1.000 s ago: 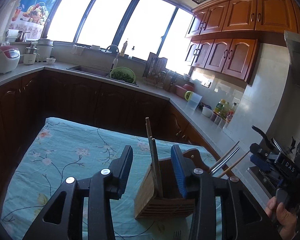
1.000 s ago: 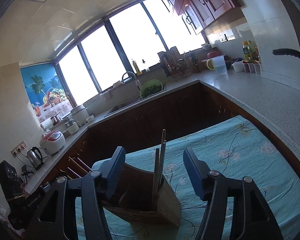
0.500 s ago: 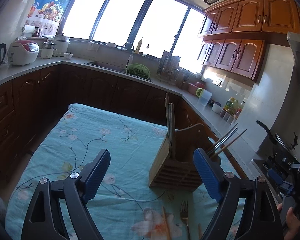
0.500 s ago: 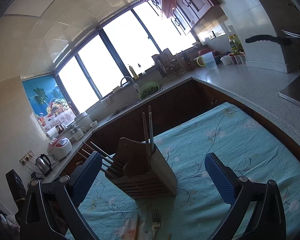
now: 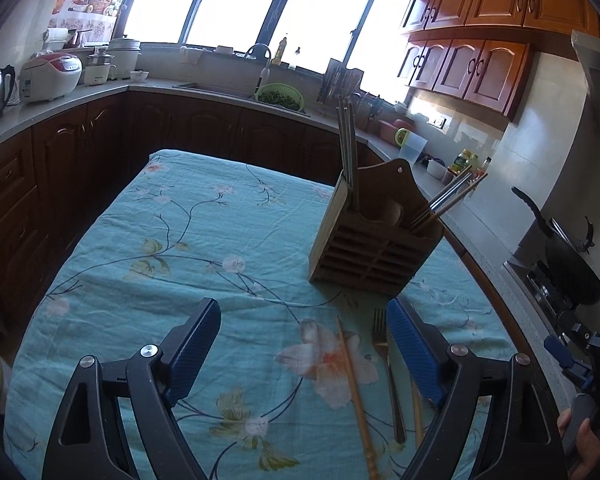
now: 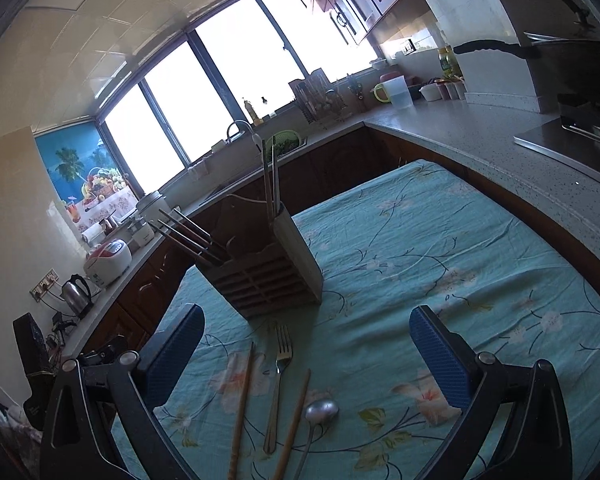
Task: Organize utensils
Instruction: 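Move both open grippers back to the fork and spoon on the table, then close the left gripper on the metal fork while the right gripper grasps the metal spoon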
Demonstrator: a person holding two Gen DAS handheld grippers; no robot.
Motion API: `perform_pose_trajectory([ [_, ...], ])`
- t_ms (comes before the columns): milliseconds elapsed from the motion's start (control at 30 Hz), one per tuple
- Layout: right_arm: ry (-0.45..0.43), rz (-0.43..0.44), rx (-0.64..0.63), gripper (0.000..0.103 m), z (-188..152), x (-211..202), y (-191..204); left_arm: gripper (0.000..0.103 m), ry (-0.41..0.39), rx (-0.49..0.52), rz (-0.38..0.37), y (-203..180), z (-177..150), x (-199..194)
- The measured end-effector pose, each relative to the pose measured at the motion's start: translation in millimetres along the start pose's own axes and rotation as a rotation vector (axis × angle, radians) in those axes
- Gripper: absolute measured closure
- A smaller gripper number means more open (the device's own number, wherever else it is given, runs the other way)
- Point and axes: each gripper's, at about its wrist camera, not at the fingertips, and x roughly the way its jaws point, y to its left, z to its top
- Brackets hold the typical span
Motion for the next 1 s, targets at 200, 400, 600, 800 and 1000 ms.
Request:
perform_pose_trajectory([
  [200, 0.095, -0.020, -0.023, 0.001, -37, 2, 0, 0.018, 0.061, -0.009, 0.022, 3, -15, -1],
  [400, 0.221, -0.019, -0.039, 0.045, -69, 24, 5, 0.018, 0.118, 0.001, 0.029, -1, -19, 7],
  [600, 0.364, -0.030, -0.066, 0.067, -93, 58, 11, 0.019, 0.173, 0.069, 0.004, -20, -23, 25],
  [800, 0.410, -0.030, -0.084, 0.096, -103, 70, 5, 0.019, 0.247, 0.171, -0.028, -52, -25, 61],
  [1000, 0.362, -0.094, -0.039, 0.099, -90, 54, -26, 0.023, 0.294, 0.255, -0.028, -81, -18, 107],
])
